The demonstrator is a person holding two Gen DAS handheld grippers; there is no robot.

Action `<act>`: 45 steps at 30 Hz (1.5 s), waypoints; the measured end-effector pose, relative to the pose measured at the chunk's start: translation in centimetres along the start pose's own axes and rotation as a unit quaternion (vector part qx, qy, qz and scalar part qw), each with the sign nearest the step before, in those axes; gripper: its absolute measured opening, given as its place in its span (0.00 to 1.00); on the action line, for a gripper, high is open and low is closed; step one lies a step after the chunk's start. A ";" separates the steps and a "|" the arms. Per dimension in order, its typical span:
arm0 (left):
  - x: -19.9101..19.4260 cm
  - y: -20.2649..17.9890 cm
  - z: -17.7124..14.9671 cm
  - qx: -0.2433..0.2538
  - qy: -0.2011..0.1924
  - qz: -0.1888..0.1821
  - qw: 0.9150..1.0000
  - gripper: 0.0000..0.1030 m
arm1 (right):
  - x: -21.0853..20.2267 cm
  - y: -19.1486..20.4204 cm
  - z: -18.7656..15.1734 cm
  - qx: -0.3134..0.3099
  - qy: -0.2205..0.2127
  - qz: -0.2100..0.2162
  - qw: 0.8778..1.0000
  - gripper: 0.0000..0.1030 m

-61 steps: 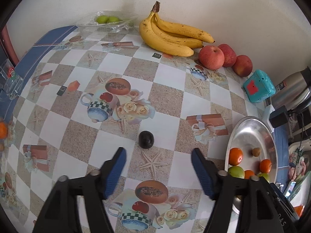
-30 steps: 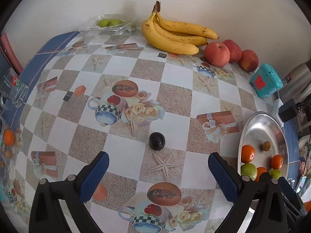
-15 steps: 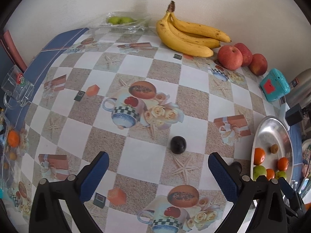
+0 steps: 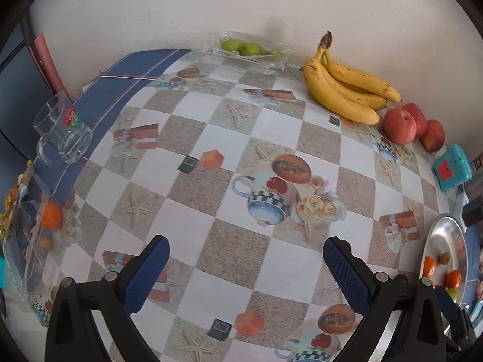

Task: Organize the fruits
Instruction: 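Move the right gripper to a dark plum while the left gripper approaches another dark plum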

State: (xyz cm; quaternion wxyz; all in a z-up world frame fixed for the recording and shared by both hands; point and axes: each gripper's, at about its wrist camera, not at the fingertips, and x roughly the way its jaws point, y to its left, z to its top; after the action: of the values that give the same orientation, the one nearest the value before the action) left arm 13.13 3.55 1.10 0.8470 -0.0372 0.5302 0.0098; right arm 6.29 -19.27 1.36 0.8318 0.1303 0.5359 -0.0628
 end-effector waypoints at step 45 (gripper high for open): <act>2.5 -0.9 -0.7 -0.013 0.070 -0.082 0.994 1.00 | 3.0 0.4 -0.1 0.005 0.019 0.009 1.000 0.73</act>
State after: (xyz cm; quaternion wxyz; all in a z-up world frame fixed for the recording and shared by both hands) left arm 13.64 2.56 -1.42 0.8053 -0.0926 0.5829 -0.0554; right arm 7.54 -18.77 -1.30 0.8211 0.1405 0.5504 -0.0555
